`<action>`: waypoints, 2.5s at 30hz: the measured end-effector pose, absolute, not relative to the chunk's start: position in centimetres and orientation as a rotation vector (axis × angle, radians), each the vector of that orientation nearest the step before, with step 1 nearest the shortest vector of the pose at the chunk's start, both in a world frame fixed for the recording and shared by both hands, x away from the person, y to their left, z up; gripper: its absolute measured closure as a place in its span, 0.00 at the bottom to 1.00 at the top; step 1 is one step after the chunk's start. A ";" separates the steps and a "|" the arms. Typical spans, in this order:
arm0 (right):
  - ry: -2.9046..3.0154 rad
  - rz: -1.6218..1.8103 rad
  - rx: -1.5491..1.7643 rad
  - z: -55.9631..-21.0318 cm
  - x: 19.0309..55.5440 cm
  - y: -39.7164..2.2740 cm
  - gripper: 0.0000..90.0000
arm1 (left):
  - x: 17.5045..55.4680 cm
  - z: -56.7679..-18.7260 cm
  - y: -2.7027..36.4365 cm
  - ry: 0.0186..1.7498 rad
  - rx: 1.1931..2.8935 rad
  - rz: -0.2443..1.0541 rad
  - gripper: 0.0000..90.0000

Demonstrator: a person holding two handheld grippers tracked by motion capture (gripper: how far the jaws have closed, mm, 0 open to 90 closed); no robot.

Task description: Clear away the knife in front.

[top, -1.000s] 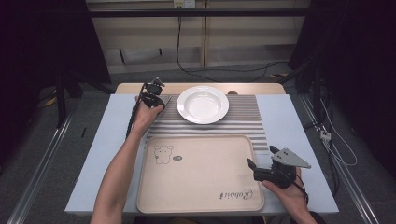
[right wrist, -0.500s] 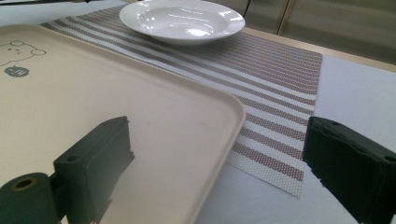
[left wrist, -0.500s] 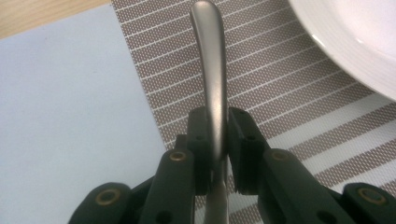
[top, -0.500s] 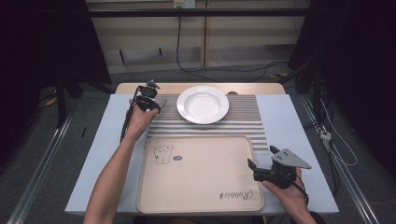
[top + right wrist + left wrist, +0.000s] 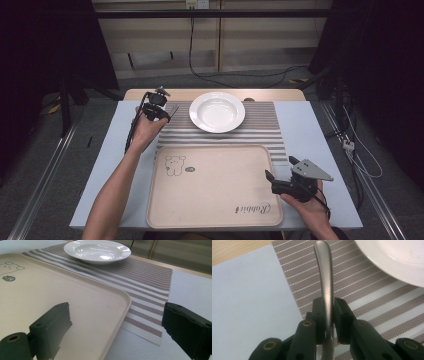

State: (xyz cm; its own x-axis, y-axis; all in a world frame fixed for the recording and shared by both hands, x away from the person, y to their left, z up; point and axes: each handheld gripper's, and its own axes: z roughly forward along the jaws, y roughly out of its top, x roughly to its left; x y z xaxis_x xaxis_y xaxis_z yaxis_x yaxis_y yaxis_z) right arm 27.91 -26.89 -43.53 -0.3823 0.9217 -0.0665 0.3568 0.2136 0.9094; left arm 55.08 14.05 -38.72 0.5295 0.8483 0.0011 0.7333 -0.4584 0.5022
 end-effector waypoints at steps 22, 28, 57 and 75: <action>1.865 1.145 1.179 -43.6 28.1 -26.7 0.09 | 50.8 -38.6 14.2 1.198 2.337 0.351 0.89; 1.868 1.147 1.174 -43.7 28.1 -26.6 0.08 | 49.5 -38.5 13.6 1.155 2.362 0.353 0.89; 1.872 1.157 1.167 -43.6 28.1 -26.6 0.05 | 43.1 -38.0 11.2 1.066 2.385 0.276 0.89; 1.875 1.153 1.172 -43.6 28.0 -26.5 0.06 | 40.2 -40.1 9.3 1.065 2.454 0.252 0.89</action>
